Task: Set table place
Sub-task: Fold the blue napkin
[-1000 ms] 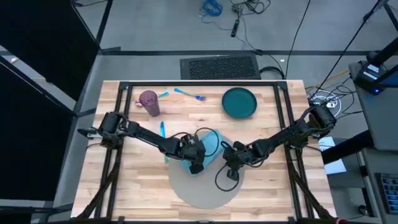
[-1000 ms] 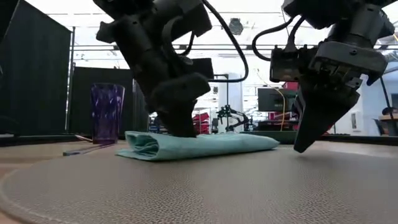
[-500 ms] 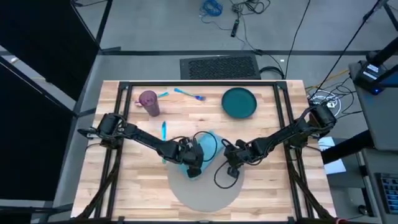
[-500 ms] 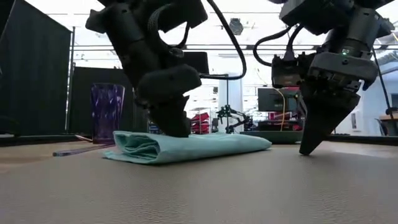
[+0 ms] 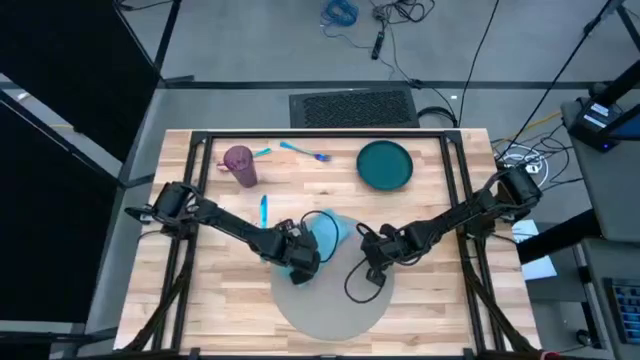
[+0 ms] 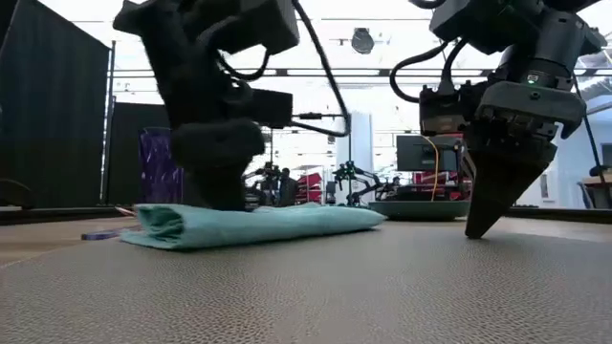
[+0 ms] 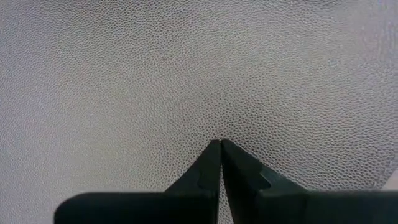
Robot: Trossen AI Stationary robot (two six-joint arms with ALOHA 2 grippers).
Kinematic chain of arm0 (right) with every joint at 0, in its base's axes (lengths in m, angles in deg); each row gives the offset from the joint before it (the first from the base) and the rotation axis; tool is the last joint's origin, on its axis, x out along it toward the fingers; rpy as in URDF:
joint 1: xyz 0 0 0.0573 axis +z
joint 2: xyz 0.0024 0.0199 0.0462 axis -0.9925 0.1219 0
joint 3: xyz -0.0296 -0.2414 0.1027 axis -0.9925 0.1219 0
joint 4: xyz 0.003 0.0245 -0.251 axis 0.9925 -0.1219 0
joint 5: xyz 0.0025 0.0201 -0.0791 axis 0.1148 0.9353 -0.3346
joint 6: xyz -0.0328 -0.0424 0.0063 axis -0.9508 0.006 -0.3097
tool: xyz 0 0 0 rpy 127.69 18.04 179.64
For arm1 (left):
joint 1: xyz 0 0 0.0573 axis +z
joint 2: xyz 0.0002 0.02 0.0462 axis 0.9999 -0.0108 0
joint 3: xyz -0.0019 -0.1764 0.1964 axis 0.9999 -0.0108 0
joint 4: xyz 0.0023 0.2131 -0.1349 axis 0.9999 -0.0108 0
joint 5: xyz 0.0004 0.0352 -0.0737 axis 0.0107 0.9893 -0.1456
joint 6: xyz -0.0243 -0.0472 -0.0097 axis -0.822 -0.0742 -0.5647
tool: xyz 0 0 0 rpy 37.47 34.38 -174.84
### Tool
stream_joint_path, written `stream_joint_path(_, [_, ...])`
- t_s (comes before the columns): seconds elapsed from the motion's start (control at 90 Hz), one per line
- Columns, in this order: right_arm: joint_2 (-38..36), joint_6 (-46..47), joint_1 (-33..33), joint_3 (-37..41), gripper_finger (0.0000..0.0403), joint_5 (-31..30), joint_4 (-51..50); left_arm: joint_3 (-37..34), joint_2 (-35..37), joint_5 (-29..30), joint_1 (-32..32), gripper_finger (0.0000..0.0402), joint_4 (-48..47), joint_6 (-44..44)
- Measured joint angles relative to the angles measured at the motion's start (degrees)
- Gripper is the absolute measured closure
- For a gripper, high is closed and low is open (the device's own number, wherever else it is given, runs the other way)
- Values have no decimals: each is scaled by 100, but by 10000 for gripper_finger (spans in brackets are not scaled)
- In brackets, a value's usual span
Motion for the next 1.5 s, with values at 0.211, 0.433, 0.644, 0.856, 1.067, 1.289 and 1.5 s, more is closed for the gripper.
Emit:
stream_joint_path(0.211, [2,-17,-1,3,403,27,-85,9,16,-1046,-442,402,-214,-646])
stream_joint_path(0.433, [4,-39,-38,9,403,136,-85,0,22,-1498,-1069,402,-885,-1641])
stream_joint_path(0.644, [4,-102,-149,15,403,207,-154,-3,44,-2042,-1600,402,-1572,-2518])
stream_joint_path(0.856, [9,-152,-184,17,403,229,-141,-7,346,-1586,-1947,402,-1762,-3450])
stream_joint_path(1.067, [9,-155,-181,20,403,214,-125,560,1053,258,-2191,401,-2113,-3759])
stream_joint_path(1.289, [4,-154,-184,17,403,181,-98,633,1346,736,-2112,401,-2093,-3436])
stream_joint_path(1.5, [4,-153,-184,17,403,176,-81,274,984,212,-1588,402,-1246,-2213])
